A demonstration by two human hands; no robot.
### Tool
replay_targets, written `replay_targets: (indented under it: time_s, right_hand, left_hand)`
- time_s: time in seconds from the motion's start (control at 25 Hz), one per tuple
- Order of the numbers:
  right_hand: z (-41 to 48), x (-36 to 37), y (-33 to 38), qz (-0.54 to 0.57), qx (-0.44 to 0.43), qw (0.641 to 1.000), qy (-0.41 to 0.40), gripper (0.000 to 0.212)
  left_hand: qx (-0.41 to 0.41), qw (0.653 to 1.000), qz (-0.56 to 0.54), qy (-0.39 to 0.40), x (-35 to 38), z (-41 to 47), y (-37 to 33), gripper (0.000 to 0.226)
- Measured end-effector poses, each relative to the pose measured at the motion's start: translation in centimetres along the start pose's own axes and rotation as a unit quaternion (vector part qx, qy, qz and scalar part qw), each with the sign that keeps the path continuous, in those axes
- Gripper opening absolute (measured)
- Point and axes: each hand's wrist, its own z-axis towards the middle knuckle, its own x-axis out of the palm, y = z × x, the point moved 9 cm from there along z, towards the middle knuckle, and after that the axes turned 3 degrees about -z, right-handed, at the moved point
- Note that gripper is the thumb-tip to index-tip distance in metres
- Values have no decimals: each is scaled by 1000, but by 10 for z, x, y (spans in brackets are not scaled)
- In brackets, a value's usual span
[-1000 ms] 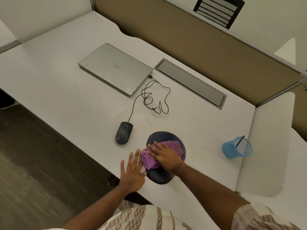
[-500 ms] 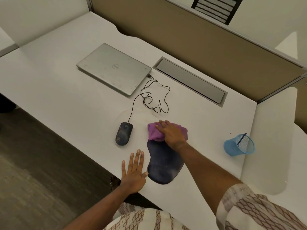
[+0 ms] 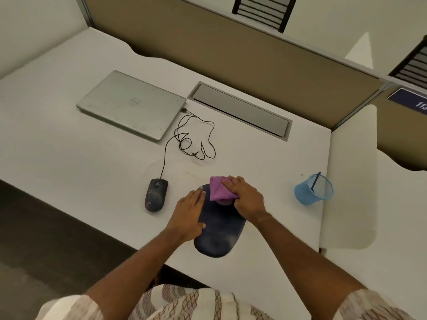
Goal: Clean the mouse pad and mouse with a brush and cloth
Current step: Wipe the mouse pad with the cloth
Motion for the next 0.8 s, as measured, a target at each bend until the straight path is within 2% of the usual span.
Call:
replay_targets:
  time_s: [0.08,0.16,0.44,0.68,0.8]
  right_hand:
    - [9,18,12,-22,-25,998,51,73]
    - [12,35,14,-45,-24,995,82,72]
    - [-2,53,-1,-143,-48,983,109,69]
    - [-72,73,-25,-170,-86,975,119,60]
    - [-114,83,-29,-171,-95,974,113,66]
  left_hand:
    - [11,994,86,72,5,19,5,109]
    - [15,987,126,101,15,23,13,118]
    - [-36,976,182,111,22,25,22,122]
    - [-51,973,197,112,19,23,17,122]
    - [-58,970,206,116,18,24,15,121]
